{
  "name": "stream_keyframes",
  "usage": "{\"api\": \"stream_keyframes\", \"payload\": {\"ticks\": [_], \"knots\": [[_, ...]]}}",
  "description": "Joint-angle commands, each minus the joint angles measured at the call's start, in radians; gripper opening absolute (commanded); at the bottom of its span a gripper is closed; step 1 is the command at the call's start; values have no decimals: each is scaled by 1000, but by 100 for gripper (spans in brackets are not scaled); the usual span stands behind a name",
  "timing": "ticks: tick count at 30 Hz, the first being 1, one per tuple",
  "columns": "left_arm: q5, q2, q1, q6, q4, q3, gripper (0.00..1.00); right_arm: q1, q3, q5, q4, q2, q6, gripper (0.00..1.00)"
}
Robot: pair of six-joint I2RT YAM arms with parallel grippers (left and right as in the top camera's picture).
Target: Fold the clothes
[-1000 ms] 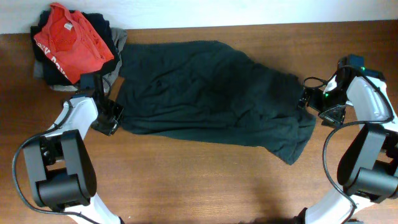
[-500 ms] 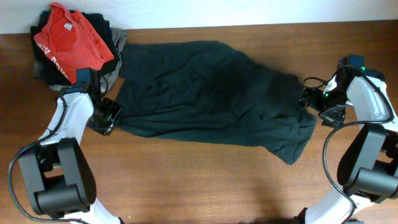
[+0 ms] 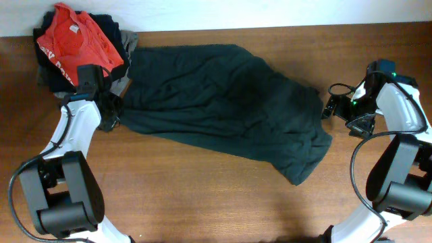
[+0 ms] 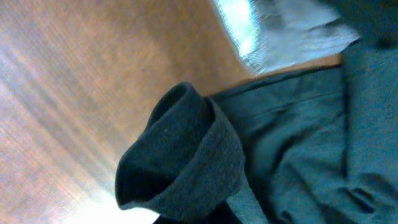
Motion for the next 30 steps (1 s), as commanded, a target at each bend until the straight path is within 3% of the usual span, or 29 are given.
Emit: {"api": "stream_keyframes", "payload": {"ticks": [1, 5, 8, 13, 16, 25, 30], "knots": [[-34, -24, -10, 15, 26, 15, 5, -6, 18, -25, 2, -10, -6, 100], [-34, -24, -40, 15, 20, 15, 5, -6, 18, -29, 2, -10, -5, 99], [-34, -24, -68, 15, -10, 15, 5, -6, 18, -40, 1, -10, -5, 92], [-35, -24, -92, 15, -105, 15, 1, -6, 18, -87, -19, -12, -6, 73], [-50, -24, -91, 15, -167, 15, 1, -6, 18, -107, -56, -23, -6, 69], [-94, -24, -90, 15, -199, 15, 1, 76, 17, -109, -263, -56, -3, 63], [-94, -24, -91, 15, -199, 15, 2, 177, -21, -108, -237, -56, 27, 68]]}}
